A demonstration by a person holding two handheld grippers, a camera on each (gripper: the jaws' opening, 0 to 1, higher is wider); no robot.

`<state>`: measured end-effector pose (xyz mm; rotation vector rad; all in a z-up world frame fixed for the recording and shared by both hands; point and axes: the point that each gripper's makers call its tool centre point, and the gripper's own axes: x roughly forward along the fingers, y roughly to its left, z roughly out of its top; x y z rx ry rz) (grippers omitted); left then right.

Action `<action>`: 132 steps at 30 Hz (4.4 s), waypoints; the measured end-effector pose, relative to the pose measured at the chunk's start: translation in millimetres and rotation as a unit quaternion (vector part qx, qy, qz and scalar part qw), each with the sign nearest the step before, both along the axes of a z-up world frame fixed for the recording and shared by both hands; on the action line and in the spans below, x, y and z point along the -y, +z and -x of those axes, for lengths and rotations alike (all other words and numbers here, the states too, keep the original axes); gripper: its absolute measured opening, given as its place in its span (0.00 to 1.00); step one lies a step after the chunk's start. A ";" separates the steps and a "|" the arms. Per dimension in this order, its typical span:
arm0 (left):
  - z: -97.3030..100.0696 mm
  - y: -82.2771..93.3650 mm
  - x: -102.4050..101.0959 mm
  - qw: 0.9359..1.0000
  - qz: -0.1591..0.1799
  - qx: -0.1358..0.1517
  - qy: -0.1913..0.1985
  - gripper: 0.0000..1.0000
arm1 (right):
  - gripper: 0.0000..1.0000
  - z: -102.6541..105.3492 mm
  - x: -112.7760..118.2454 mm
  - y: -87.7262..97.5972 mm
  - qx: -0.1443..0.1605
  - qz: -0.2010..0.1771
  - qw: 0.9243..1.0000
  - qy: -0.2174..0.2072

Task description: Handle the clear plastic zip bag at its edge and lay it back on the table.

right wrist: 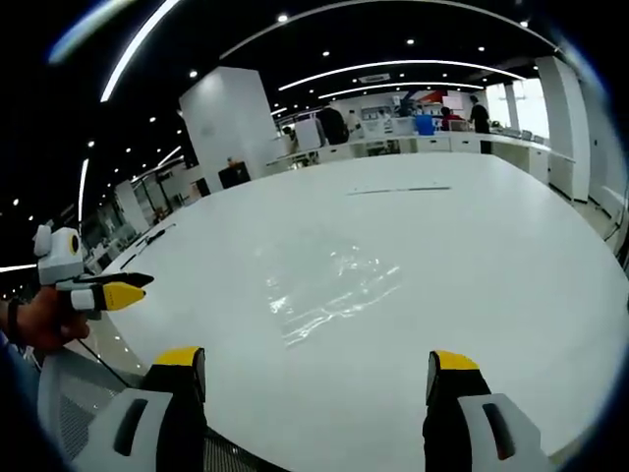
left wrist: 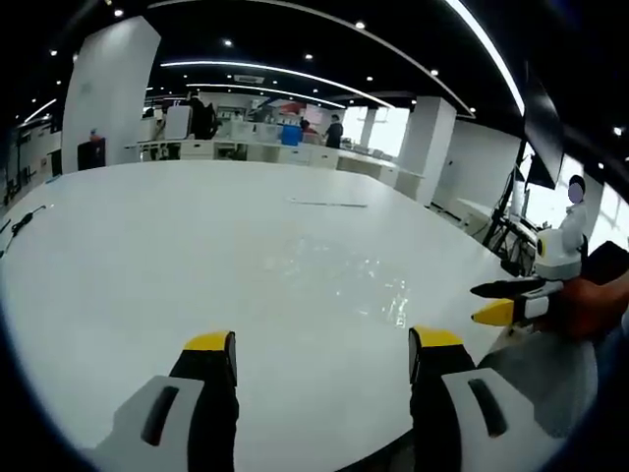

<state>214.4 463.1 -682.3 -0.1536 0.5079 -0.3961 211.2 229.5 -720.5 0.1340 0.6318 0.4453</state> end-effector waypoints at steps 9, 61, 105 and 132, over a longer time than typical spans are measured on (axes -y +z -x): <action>1.8 -2.4 2.1 1.000 -0.009 -0.007 -0.006 0.70 | 0.93 1.4 -1.9 6.2 0.007 0.002 1.000 0.002; 1.5 -13.0 0.7 0.999 -0.027 -0.013 -0.010 0.67 | 0.90 9.7 -13.5 -5.0 -0.021 0.004 0.999 0.032; 0.4 -7.2 1.0 1.000 -0.024 -0.007 -0.015 0.65 | 0.81 -70.9 -94.9 9.1 0.001 0.036 0.986 0.163; -0.5 -7.5 0.9 1.000 -0.021 -0.010 -0.010 0.64 | 0.75 -128.4 -158.1 -5.0 -0.006 0.069 0.976 0.207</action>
